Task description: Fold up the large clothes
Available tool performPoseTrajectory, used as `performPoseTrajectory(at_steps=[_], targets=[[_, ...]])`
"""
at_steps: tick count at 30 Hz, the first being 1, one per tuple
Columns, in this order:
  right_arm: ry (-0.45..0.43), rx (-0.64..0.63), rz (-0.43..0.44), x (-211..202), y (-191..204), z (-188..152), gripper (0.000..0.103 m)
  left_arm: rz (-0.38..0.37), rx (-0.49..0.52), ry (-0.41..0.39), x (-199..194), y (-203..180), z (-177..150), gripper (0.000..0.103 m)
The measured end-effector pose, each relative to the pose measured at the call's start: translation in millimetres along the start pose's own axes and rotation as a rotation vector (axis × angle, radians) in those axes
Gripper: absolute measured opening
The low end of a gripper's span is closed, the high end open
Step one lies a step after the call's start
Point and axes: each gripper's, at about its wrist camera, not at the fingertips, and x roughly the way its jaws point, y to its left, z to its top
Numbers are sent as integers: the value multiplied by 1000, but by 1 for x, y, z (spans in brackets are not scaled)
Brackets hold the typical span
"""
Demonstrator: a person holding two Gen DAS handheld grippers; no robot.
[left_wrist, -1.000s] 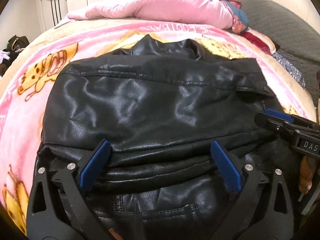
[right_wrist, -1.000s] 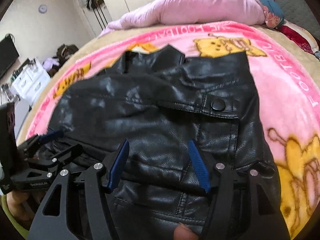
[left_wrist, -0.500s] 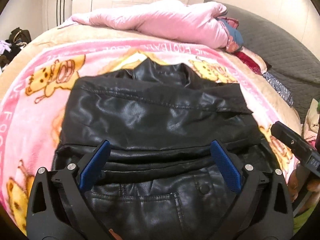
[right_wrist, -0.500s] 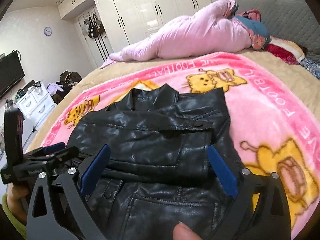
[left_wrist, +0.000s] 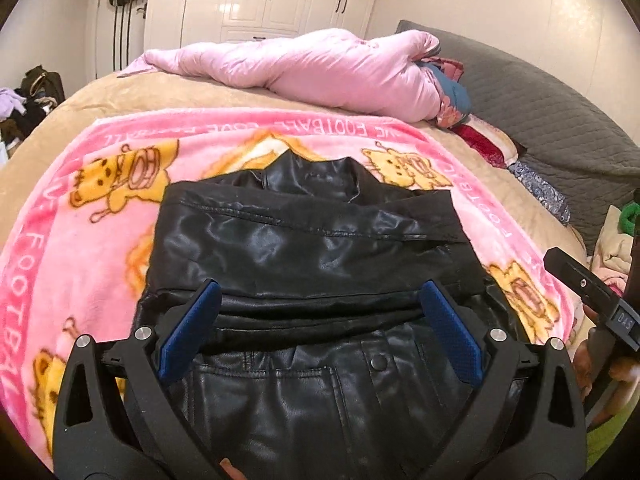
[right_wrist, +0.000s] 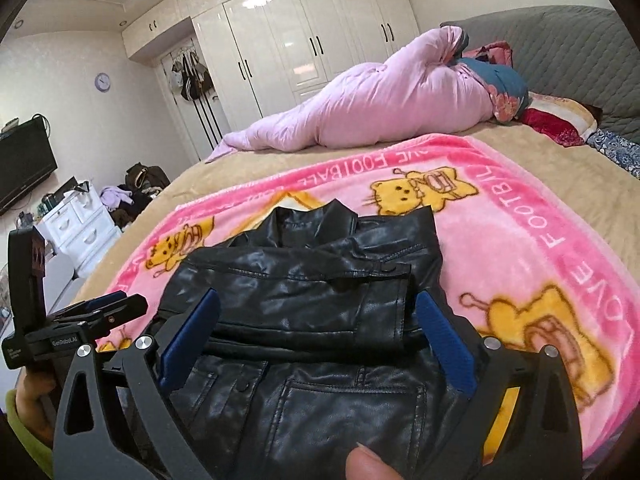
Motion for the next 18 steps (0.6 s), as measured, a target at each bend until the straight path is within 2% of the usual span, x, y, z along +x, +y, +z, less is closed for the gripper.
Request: performPoseTrajectory(at_steps=[18], targets=[[-24,-21,19,-61,5,-12,99,7,-23,-49,-64,11,-20,94]])
